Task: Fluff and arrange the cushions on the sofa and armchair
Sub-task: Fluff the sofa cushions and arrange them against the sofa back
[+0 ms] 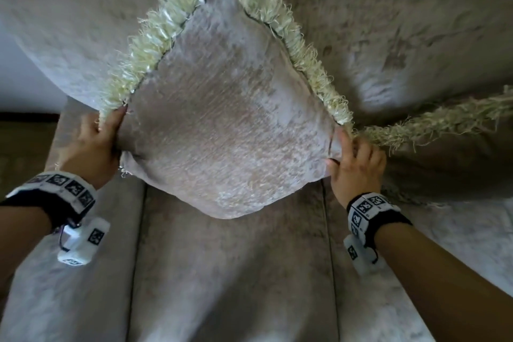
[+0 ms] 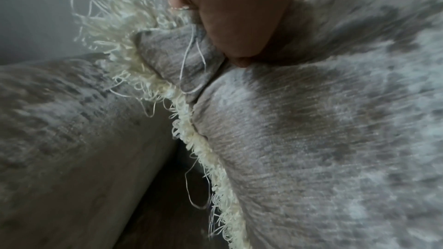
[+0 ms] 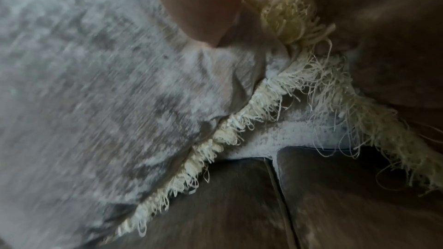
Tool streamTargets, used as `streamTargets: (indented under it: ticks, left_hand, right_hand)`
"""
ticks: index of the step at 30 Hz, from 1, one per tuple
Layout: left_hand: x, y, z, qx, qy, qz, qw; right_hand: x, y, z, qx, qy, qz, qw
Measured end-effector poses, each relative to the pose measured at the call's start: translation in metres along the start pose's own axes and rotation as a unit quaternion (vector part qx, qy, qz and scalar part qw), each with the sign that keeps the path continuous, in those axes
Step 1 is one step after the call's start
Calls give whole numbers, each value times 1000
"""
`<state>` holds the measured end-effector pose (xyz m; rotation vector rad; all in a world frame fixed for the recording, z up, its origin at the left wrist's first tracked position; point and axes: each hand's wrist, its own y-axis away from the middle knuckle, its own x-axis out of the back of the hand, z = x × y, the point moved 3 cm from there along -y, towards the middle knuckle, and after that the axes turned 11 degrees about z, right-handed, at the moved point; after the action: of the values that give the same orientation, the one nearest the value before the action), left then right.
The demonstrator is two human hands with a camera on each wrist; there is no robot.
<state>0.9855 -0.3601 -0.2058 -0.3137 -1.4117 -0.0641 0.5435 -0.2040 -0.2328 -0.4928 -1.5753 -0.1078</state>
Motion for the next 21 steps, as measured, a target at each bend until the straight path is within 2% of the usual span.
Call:
streamTargets:
  ticks: [4, 6, 9, 12, 14, 16, 18, 21]
  left_hand:
    - [-8, -3, -1, -1, -15, 36, 999]
    - [-8, -5, -4, -18, -25, 60, 998]
    - [-1, -6, -12, -55, -20, 62, 996]
    - [16, -9, -3, -133, 29, 60, 989]
    - [23, -18, 10, -172, 73, 33, 982]
    - [23, -34, 18, -128, 98, -26, 987]
    - [22, -51, 25, -72, 97, -112, 986]
    - [20, -63, 37, -74, 83, -149, 983]
  right_hand:
    - [-1, -7, 0, -3, -8, 10, 1000]
    - [3, -9, -5, 37, -30, 26, 999]
    - [11, -13, -21, 111, -108, 39, 987]
    - [19, -23, -39, 176, -149, 28, 973]
    - [22, -33, -49, 193, -147, 2, 970]
    - [21, -43, -53, 179, -147, -24, 972]
    - [16, -50, -54, 143, -161, -48, 975]
    - [7, -54, -56, 99, -169, -69, 978]
